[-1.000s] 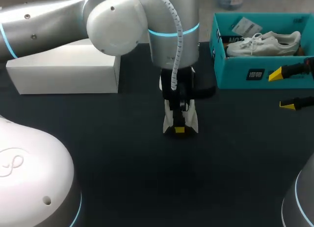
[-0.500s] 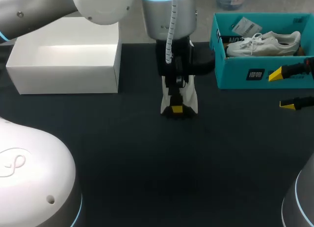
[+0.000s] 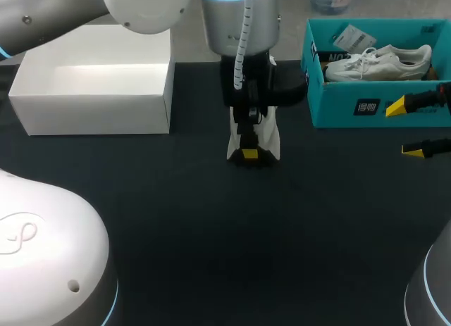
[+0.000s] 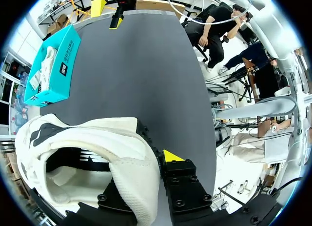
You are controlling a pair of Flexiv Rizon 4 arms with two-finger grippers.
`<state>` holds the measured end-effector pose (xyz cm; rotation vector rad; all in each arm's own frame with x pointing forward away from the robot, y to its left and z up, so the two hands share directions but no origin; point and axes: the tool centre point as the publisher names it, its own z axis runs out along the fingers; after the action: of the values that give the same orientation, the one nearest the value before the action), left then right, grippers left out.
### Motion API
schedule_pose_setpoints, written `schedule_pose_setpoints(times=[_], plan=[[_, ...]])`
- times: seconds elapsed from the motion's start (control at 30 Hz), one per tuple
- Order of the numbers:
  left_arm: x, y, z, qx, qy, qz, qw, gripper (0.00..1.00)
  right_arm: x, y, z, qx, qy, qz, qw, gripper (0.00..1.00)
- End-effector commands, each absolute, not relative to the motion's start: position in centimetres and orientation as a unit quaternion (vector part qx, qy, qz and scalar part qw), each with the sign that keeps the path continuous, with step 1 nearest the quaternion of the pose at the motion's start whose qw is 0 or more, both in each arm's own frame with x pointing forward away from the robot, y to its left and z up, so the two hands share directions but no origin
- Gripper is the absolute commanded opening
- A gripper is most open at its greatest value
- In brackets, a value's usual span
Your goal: Take the shoe out of the shoebox, open the shoe tongue, remove and reinsert the insole, then place the shoe into the shoebox
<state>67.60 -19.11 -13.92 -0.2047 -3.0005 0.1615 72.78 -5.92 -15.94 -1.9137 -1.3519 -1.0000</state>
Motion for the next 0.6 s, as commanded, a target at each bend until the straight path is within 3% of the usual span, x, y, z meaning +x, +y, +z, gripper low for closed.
schedule_pose_setpoints(times=[0.03, 0.6], plan=[[68.8, -16.6, -13.2, -0.082, -0.992, 0.057, 0.07, 0.0, 72.8, -5.9, -16.0, -0.719, -0.507, -0.375, 0.292, 1.0], [77.5, -8.1, -12.2, -0.087, -0.995, 0.031, 0.043, 0.0, 72.8, -5.9, -16.0, -0.719, -0.507, -0.375, 0.292, 1.0]])
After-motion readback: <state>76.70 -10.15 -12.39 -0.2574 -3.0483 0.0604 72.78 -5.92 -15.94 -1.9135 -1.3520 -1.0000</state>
